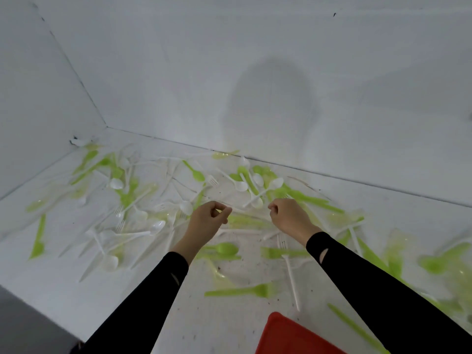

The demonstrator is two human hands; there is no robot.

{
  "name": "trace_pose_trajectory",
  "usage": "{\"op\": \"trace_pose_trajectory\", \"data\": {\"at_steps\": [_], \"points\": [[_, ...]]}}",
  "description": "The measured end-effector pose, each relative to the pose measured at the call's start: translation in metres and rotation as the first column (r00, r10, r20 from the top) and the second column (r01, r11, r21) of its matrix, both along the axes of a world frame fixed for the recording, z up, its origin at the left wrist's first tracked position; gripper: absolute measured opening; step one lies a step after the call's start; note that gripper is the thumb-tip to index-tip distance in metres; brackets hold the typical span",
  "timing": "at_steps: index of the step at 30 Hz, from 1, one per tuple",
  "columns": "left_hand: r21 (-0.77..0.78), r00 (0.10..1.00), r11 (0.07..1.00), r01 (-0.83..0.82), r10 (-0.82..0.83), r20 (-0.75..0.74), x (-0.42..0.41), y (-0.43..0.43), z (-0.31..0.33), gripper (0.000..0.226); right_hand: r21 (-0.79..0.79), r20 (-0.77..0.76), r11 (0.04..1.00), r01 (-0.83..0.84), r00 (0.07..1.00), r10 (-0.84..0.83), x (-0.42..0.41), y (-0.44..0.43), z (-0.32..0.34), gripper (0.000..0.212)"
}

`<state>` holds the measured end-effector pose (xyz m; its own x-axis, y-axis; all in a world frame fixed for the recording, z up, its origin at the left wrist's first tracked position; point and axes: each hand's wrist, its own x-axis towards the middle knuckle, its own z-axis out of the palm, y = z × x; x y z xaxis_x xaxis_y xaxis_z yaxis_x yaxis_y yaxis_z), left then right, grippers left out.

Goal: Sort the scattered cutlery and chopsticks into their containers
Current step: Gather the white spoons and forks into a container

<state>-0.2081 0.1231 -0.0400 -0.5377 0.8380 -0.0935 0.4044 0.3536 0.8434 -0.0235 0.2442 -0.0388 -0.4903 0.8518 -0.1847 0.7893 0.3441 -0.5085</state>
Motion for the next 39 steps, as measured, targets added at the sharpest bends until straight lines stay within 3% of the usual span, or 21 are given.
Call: {"op": "trace_pose_trajectory", "data": {"at_steps": [6, 8, 11, 14, 18, 21, 24, 26, 27, 29, 31, 33, 36, 39], "points": [[-0.004, 0.977, 0.996, 0.092, -0.091, -0.193, -0.024, 0.059, -0.011, 0.014, 0.184, 0.045, 0.979, 0.092, 0.994, -0.102, -0.02, 0.064, -0.014, 0.027], [-0.015, 0.946, 0.987, 0.159, -0.157, -0.283, -0.036, 0.078, -0.018, 0.028, 0.183, 0.104, 0.975, 0.13, 0.983, -0.15, -0.032, 0.082, -0.02, 0.036], [-0.114, 0.836, 0.95, 0.289, -0.309, -0.453, -0.052, 0.11, -0.03, 0.044, 0.198, 0.188, 0.956, 0.215, 0.949, -0.252, -0.049, 0.101, -0.031, 0.047], [-0.22, 0.7, 0.884, 0.414, -0.463, -0.543, -0.061, 0.137, -0.039, 0.037, 0.154, 0.158, 0.939, 0.308, 0.93, -0.331, -0.057, 0.109, -0.044, 0.042], [-0.309, 0.565, 0.813, 0.493, -0.569, -0.598, -0.072, 0.159, -0.049, 0.029, 0.015, -0.016, 0.888, 0.461, 0.888, -0.46, -0.058, 0.114, -0.045, 0.038], [-0.183, 0.558, 0.8, 0.572, -0.543, -0.628, -0.075, 0.164, -0.05, 0.019, -0.166, -0.308, 0.815, 0.555, 0.756, -0.577, -0.053, 0.12, -0.031, 0.02], [-0.011, 0.676, 0.783, 0.623, -0.545, -0.497, -0.082, 0.169, -0.038, 0.013, -0.457, -0.571, 0.746, 0.484, 0.484, -0.663, -0.052, 0.126, -0.002, 0.017], [0.065, 0.786, 0.818, 0.571, -0.522, -0.331, -0.089, 0.18, -0.022, 0.006, -0.464, -0.667, 0.774, 0.431, 0.404, -0.626, -0.054, 0.13, 0.015, 0.013], [0.095, 0.835, 0.848, 0.521, -0.483, -0.264, -0.093, 0.187, -0.017, 0.005, -0.409, -0.689, 0.802, 0.435, 0.428, -0.584, -0.057, 0.131, 0.021, 0.011], [0.122, 0.911, 0.914, 0.386, -0.358, -0.204, -0.098, 0.202, -0.01, 0.017, -0.215, -0.625, 0.862, 0.46, 0.613, -0.483, -0.066, 0.131, 0.021, 0.005], [0.055, 0.954, 0.967, 0.251, -0.237, -0.185, -0.099, 0.214, -0.008, 0.025, -0.049, -0.434, 0.912, 0.407, 0.814, -0.386, -0.077, 0.128, 0.007, 0.007], [-0.06, 0.963, 0.978, 0.198, -0.205, -0.174, -0.098, 0.225, -0.013, 0.032, -0.01, -0.232, 0.955, 0.295, 0.929, -0.289, -0.087, 0.128, -0.012, 0.014], [-0.154, 0.957, 0.968, 0.199, -0.226, -0.181, -0.102, 0.237, -0.033, 0.047, 0.052, -0.017, 0.992, 0.114, 0.993, -0.113, -0.096, 0.122, -0.031, 0.02], [-0.261, 0.936, 0.941, 0.216, -0.276, -0.219, -0.107, 0.249, -0.048, 0.062, 0.119, 0.164, 0.991, -0.062, 0.986, 0.042, -0.092, 0.121, -0.038, 0.036]]}}
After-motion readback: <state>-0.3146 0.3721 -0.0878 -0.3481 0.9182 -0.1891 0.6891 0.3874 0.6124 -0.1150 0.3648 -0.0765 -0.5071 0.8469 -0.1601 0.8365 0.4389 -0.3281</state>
